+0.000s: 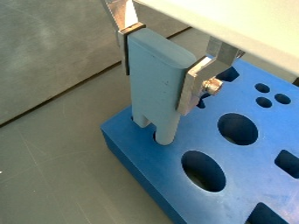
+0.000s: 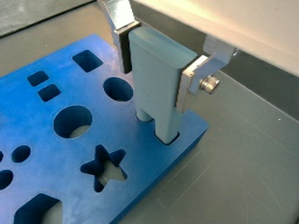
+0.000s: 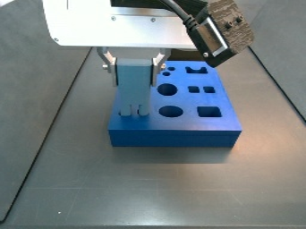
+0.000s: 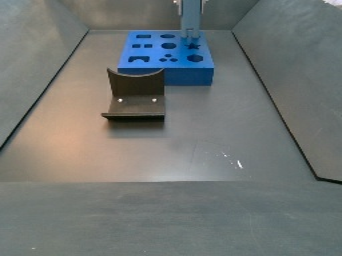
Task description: Insert the square-circle object.
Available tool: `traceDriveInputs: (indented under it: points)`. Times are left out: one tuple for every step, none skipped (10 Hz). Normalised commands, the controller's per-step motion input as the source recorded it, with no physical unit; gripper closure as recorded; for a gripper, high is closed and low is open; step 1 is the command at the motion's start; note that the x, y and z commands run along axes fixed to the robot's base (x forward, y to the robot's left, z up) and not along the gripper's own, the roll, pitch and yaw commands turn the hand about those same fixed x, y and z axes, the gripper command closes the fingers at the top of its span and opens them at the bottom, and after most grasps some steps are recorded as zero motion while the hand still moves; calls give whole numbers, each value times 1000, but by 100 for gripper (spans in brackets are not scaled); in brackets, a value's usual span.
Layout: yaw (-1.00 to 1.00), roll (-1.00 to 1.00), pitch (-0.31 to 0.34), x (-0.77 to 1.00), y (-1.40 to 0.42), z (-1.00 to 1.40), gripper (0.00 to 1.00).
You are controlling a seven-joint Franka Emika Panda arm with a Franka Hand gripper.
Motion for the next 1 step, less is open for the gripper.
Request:
traceDriveInputs:
  points:
    - [0,0,0,0,0,0,100]
